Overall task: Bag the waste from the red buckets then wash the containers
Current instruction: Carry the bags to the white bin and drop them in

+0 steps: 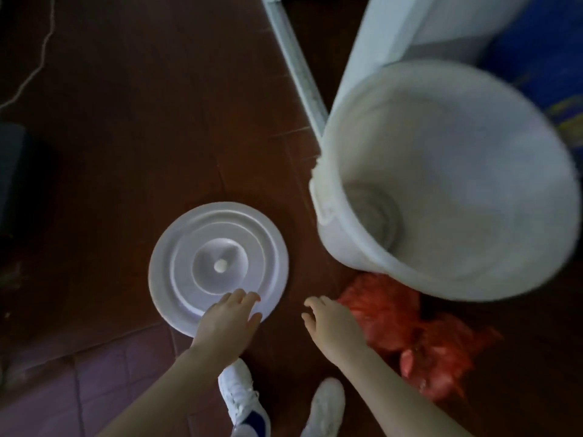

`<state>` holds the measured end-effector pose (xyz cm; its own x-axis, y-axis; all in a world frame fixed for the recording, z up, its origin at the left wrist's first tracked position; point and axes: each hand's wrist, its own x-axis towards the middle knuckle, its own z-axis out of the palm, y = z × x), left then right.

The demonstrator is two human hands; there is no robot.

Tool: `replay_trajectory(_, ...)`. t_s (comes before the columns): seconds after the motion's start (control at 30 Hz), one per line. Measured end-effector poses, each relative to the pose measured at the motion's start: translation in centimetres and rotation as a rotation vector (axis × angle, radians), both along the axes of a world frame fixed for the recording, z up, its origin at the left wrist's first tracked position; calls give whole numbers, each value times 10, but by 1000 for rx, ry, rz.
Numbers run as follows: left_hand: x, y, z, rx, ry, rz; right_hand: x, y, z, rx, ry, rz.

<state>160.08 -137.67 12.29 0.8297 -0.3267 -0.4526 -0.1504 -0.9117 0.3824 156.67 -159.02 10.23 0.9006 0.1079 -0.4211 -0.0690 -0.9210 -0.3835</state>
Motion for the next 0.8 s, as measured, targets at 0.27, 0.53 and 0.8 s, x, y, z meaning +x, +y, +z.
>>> replay_trajectory(0.27,-52,-113,35,-28,23,-152,-123,-136,54,-69,106,-433)
replay_trajectory(0.53,-92,-242,-4,-13,64,-125,-203,-283,42,-125,257,-677)
replay_trajectory(0.8,-111,-337,-77,-1,2,-230,-214,-346,-37,-86,336,-817)
